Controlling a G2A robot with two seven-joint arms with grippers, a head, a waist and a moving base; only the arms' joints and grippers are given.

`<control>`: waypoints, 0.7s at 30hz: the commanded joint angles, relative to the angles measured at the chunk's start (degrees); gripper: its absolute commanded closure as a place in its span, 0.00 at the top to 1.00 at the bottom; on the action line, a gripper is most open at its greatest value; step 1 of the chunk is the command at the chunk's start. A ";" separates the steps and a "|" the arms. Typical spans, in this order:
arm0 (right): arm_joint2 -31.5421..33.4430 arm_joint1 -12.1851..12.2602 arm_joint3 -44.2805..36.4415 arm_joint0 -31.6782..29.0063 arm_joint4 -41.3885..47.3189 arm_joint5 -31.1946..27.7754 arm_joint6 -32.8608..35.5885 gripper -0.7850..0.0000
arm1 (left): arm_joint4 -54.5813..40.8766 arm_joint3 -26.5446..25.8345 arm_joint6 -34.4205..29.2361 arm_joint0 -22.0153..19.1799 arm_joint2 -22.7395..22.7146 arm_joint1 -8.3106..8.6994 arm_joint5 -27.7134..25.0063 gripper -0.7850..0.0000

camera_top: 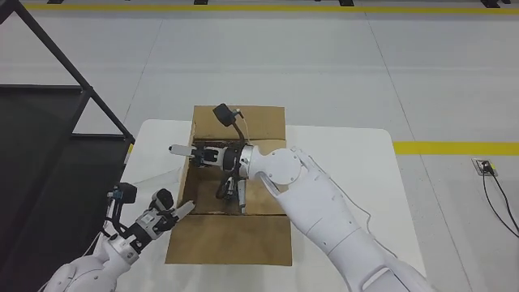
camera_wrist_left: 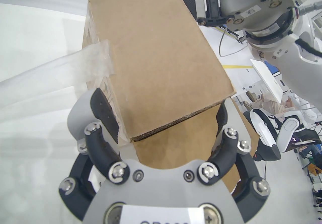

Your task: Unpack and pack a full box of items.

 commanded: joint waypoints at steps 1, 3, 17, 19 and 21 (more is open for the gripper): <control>-0.12 -0.03 0.02 -0.05 -0.18 -1.17 0.86 1.00 | -0.92 0.23 0.14 -0.21 -0.27 -0.06 0.68 1.00; -0.22 -0.06 0.02 -0.06 -0.48 -1.97 1.35 1.00 | -1.47 0.45 0.09 -0.26 -0.63 -0.08 0.89 1.00; 2.55 1.10 -1.78 -2.24 -2.28 -6.38 -1.63 1.00 | -4.16 1.57 2.54 2.18 -5.44 -0.14 1.18 1.00; 3.46 1.60 -2.84 -3.15 -2.84 -6.90 -2.32 1.00 | -4.79 2.18 2.83 2.47 -6.37 -0.14 1.62 1.00; 4.45 2.14 -4.10 -4.06 -3.45 -7.08 -2.76 1.00 | -5.17 2.84 2.90 2.53 -7.22 -0.13 2.09 1.00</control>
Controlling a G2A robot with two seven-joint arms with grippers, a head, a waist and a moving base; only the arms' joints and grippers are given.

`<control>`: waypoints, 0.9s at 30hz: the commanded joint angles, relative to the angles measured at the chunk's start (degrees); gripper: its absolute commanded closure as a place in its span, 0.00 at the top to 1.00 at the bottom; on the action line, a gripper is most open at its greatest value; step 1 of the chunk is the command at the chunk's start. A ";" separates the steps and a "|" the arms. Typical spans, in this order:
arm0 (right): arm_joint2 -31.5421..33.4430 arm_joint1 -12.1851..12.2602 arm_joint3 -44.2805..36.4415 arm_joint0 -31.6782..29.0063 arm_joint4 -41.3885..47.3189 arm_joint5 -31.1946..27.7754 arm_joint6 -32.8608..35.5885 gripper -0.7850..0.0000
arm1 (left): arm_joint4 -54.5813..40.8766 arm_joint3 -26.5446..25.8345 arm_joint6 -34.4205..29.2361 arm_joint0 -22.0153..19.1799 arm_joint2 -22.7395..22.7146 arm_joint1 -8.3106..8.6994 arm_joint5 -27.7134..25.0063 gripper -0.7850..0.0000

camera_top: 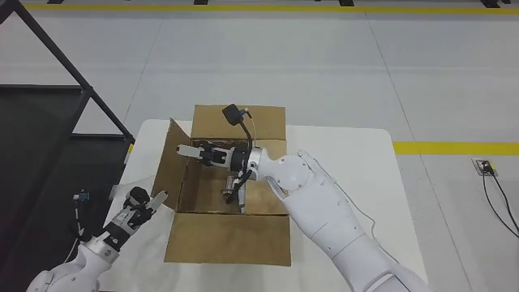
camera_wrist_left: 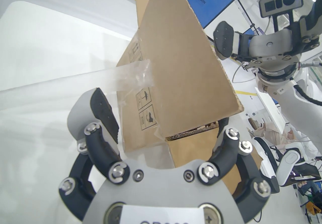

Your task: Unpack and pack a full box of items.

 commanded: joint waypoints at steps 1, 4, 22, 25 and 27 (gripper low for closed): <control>1.01 0.54 -1.35 -0.94 -0.54 -0.07 -0.27 1.00 | -0.30 0.71 0.05 0.01 -0.76 0.01 0.34 1.00; 2.30 1.30 -3.63 -2.41 -1.31 0.23 -0.21 1.00 | -0.69 1.43 0.05 0.08 -1.48 -0.01 0.32 1.00; 5.82 3.79 -13.14 -7.87 -4.11 3.97 1.25 1.00 | 1.70 4.61 -0.89 0.67 -2.37 -0.29 5.60 1.00; 5.75 3.88 -13.33 -7.93 -4.00 4.21 1.48 1.00 | 2.83 5.50 -1.19 0.16 -1.80 -0.37 7.23 1.00; 5.69 3.92 -13.28 -7.87 -3.90 4.34 1.59 1.00 | 3.42 6.44 -1.41 -0.38 -1.42 -0.43 8.19 1.00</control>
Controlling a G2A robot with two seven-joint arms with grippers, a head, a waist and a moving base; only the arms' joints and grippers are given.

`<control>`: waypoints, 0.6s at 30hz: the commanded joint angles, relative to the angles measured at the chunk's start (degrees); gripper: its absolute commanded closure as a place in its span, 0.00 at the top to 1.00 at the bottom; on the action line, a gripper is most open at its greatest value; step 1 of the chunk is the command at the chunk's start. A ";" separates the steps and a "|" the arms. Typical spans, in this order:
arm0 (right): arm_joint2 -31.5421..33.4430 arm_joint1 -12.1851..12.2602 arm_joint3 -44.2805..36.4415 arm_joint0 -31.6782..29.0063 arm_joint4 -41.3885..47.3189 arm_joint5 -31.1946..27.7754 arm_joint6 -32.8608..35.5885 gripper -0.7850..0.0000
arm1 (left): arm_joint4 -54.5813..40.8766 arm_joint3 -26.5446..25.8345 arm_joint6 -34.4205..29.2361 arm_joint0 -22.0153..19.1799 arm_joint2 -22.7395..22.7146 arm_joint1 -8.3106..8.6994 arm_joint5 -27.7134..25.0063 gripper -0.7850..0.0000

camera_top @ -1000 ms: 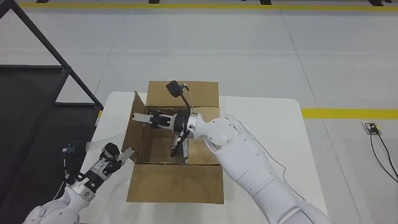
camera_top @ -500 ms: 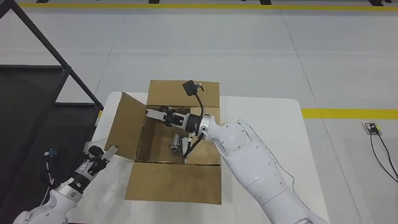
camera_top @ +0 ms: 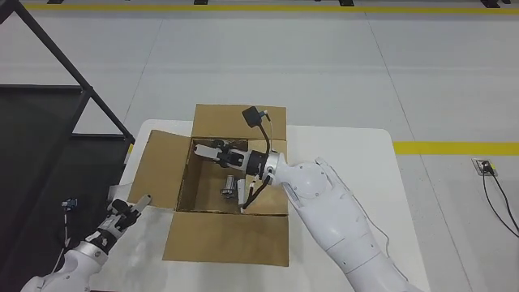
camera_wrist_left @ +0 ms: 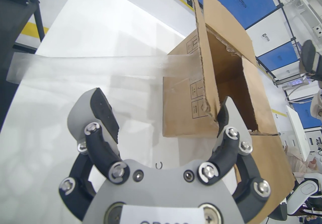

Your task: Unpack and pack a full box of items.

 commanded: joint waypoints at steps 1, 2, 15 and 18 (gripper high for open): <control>-0.09 0.04 0.06 0.10 0.07 0.08 0.12 1.00 | 0.56 1.12 -0.44 -0.53 0.52 -0.06 0.83 1.00; -0.13 0.05 0.10 0.13 0.11 0.08 0.11 1.00 | 0.81 1.59 -0.54 -0.83 0.76 -0.08 0.87 1.00; -0.53 0.28 0.31 0.33 0.52 0.04 0.13 1.00 | 3.59 5.45 -2.91 -2.05 2.41 -0.25 1.52 1.00; -0.58 0.35 0.21 0.29 0.58 0.07 0.12 1.00 | 3.97 5.72 -3.01 -1.93 2.46 -0.27 1.30 1.00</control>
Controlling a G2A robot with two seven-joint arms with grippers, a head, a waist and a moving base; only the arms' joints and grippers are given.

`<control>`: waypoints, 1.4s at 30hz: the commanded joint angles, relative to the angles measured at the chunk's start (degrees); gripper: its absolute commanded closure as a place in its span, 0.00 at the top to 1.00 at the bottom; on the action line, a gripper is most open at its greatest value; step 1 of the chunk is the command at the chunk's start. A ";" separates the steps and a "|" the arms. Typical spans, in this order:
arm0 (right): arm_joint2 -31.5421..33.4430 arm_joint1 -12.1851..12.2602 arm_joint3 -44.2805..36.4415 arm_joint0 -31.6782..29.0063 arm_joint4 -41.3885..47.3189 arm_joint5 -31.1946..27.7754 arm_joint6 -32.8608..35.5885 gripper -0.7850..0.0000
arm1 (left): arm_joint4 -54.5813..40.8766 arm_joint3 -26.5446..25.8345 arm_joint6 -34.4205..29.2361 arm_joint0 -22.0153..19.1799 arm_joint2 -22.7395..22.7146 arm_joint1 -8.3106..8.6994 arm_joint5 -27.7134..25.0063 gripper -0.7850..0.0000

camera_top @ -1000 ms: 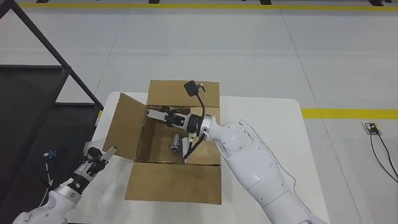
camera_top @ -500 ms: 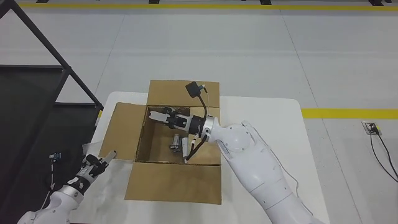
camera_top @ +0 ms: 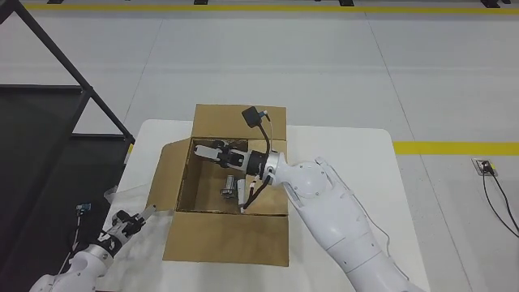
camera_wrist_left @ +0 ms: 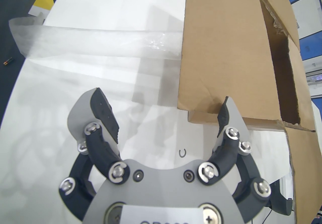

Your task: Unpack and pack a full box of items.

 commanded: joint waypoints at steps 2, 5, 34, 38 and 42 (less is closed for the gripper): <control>-0.04 0.07 -0.11 -0.04 0.05 0.04 -0.01 1.00 | 0.05 -0.10 0.22 0.20 -0.12 -0.03 -0.47 1.00; -0.12 0.13 -0.25 -0.10 0.10 0.10 -0.04 1.00 | -0.66 -0.86 1.35 0.69 -0.65 -0.10 -1.34 1.00; 0.50 1.28 -2.14 -1.23 0.12 0.34 0.71 1.00 | -4.84 -21.51 5.98 13.12 -9.82 -0.64 -5.46 1.00; 1.43 1.80 -3.38 -2.18 -0.48 0.04 0.56 1.00 | -7.80 -26.34 6.90 16.01 -11.28 -0.88 -8.65 1.00; 3.20 2.87 -7.89 -4.94 -3.36 -0.13 0.51 1.00 | -14.08 -30.86 3.93 17.56 -12.23 -0.91 -12.49 1.00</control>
